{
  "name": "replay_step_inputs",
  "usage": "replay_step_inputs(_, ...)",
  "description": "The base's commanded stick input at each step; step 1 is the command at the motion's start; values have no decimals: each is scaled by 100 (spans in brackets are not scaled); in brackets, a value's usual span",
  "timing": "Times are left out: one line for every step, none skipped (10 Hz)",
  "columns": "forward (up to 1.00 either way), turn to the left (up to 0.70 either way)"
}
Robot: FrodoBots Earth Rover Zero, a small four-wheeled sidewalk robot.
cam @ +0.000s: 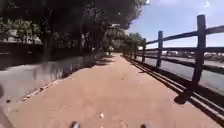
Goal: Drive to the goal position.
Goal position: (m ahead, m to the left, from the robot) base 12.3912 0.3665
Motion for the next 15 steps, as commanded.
replay_step_inputs(85,0)
replay_step_inputs(85,0)
replay_step_inputs(85,0)
replay_step_inputs(85,0)
replay_step_inputs(85,-1)
replay_step_inputs(85,-14)
replay_step_inputs(85,-34)
replay_step_inputs(85,-34)
replay_step_inputs(85,-30)
replay_step_inputs(85,-2)
replay_step_inputs(85,0)
replay_step_inputs(85,0)
replay_step_inputs(85,0)
replay_step_inputs(85,0)
replay_step_inputs(85,0)
